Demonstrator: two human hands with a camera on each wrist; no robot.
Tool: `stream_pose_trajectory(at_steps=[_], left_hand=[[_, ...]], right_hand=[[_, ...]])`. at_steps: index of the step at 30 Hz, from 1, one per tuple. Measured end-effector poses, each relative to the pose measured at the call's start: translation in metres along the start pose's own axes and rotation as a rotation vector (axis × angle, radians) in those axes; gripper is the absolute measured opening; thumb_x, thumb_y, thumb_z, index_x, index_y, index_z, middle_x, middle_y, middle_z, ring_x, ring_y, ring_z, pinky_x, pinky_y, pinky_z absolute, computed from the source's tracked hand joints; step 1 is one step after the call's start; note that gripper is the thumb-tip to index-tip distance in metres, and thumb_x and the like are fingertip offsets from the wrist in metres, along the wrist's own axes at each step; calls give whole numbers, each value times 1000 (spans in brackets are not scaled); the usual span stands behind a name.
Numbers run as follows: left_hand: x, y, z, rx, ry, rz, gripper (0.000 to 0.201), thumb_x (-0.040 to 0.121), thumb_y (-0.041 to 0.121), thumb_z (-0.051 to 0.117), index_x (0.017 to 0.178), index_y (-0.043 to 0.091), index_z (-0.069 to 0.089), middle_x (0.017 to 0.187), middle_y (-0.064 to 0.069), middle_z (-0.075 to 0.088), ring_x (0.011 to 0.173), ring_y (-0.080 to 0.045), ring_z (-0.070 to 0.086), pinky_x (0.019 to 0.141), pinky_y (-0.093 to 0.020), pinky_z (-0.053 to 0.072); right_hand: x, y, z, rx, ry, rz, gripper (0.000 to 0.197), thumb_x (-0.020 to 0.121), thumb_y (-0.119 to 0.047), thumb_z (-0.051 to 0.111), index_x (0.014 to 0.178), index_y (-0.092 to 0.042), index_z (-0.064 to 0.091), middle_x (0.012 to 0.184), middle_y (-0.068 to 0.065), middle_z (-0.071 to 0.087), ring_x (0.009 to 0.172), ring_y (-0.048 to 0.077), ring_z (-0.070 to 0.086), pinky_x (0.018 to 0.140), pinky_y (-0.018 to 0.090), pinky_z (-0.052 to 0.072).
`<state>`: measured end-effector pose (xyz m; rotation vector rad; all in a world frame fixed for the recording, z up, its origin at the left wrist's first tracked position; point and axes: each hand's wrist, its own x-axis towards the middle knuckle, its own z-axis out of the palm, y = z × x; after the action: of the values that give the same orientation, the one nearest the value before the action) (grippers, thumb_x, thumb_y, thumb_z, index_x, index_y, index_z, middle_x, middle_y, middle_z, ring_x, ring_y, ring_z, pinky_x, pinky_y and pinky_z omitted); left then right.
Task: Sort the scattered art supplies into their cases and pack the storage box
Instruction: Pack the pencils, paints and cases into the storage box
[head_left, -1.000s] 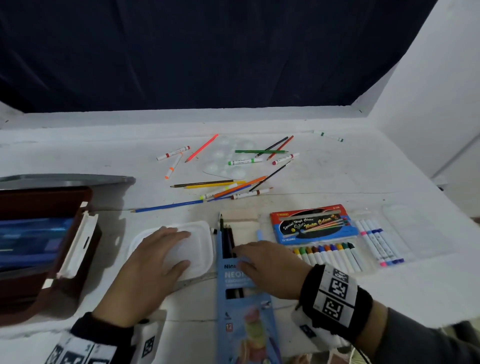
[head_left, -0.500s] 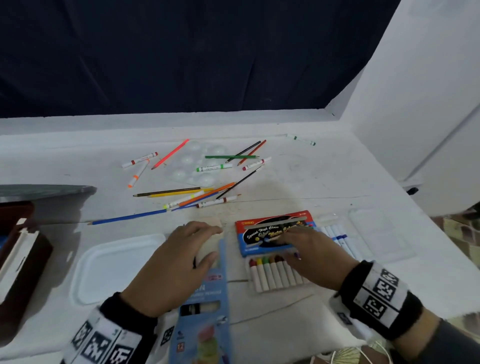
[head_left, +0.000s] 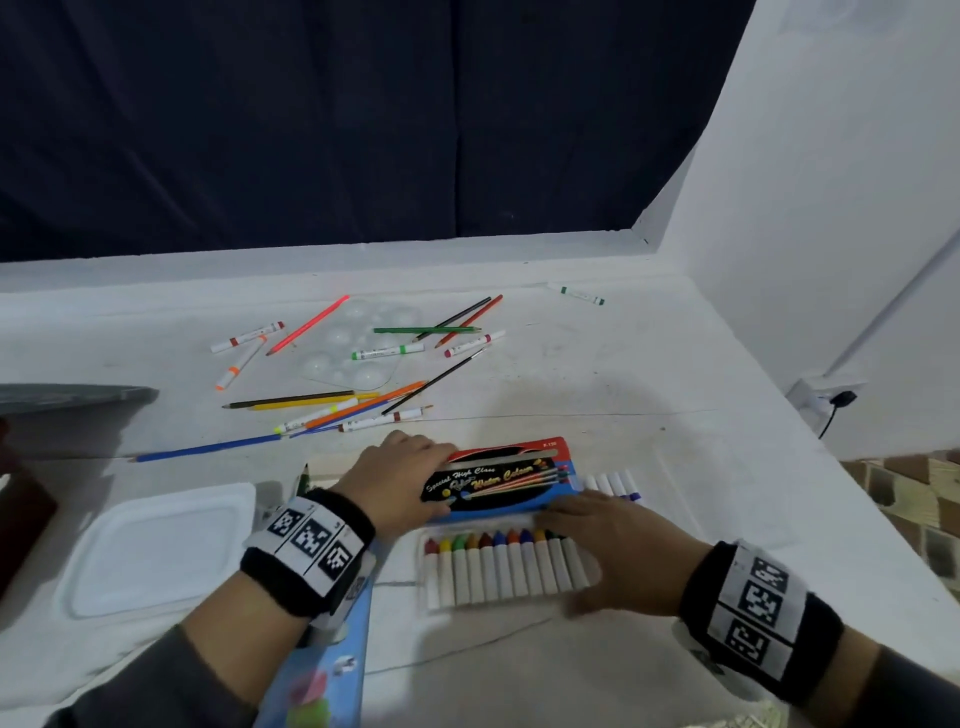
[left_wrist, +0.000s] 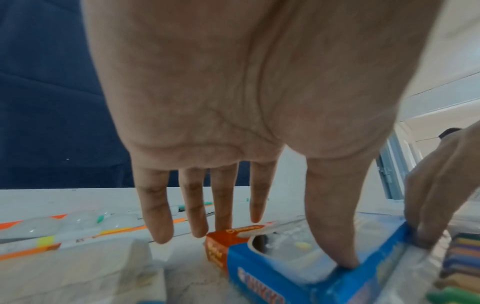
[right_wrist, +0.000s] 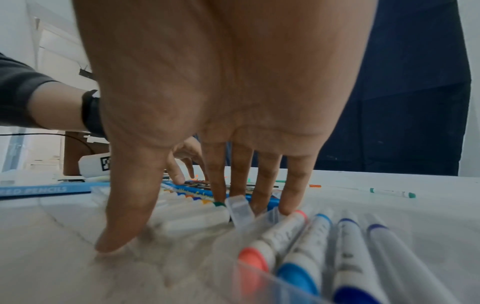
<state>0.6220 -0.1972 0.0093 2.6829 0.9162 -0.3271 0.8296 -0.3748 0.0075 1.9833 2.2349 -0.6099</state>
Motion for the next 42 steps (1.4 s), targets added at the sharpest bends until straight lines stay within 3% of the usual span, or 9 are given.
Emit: stream_pose_trajectory(at_steps=[4,9,14,22,24,27,32,36,42], left_hand=[[4,-5,0,-135,19,-79,78,82,45,76,148,32,36,127,8,44,116,-12,45,101,-31,44],[-2,-7,-3,-296,168,-74,73,75,29,85,135,42,47,113,10,39,102,-6,45,81,-11,40],[-22,-12,1,-438,361,-25,60,82,16,80,116,56,51,108,13,47,102,0,48,89,-20,46],[-82,-6,-19,-723,764,14,33,80,25,77,111,36,72,108,12,70,99,-10,66,79,-19,53],[-94,-12,-27,-765,821,-33,29,82,28,75,110,35,72,109,10,71,97,-13,68,81,-26,55],[-103,-23,-29,-812,814,-112,25,85,35,68,111,31,69,104,8,73,91,-16,70,79,-34,56],[-109,-32,-15,-882,838,-147,18,93,29,60,110,29,65,103,5,72,90,-13,72,72,-26,59],[-118,-43,-15,-1030,919,-214,16,93,24,59,107,23,66,100,5,72,87,-11,72,64,-14,55],[-131,-61,-12,-1063,865,-244,15,93,22,59,105,25,68,96,1,72,81,-12,72,66,-19,57]], right_hand=[[6,8,1,-29,46,-38,78,82,-59,66,148,-30,36,149,-11,41,134,10,38,114,32,31],[14,15,-2,-26,42,-77,82,77,-61,68,148,-34,36,151,-13,39,136,10,36,113,34,33],[15,15,-1,-27,36,-69,78,79,-59,68,146,-33,37,147,-11,42,132,12,40,111,33,35],[17,4,-2,-71,48,-11,78,78,-55,64,147,-35,33,137,-6,42,121,18,43,104,36,38],[18,2,-2,-73,65,-7,79,77,-61,61,146,-35,33,136,-8,41,121,17,41,105,37,36],[21,-5,1,-88,87,2,82,75,-74,56,144,-34,35,136,-10,42,121,15,42,108,40,32],[30,-13,1,-108,98,6,76,78,-71,53,140,-30,39,132,-9,46,117,15,46,109,43,31],[35,-14,-1,-42,144,57,69,75,-66,55,132,-30,44,120,-10,46,108,13,45,101,33,37],[44,-15,-8,139,241,182,66,72,-63,63,124,-26,43,114,-11,40,102,9,40,87,23,42]])
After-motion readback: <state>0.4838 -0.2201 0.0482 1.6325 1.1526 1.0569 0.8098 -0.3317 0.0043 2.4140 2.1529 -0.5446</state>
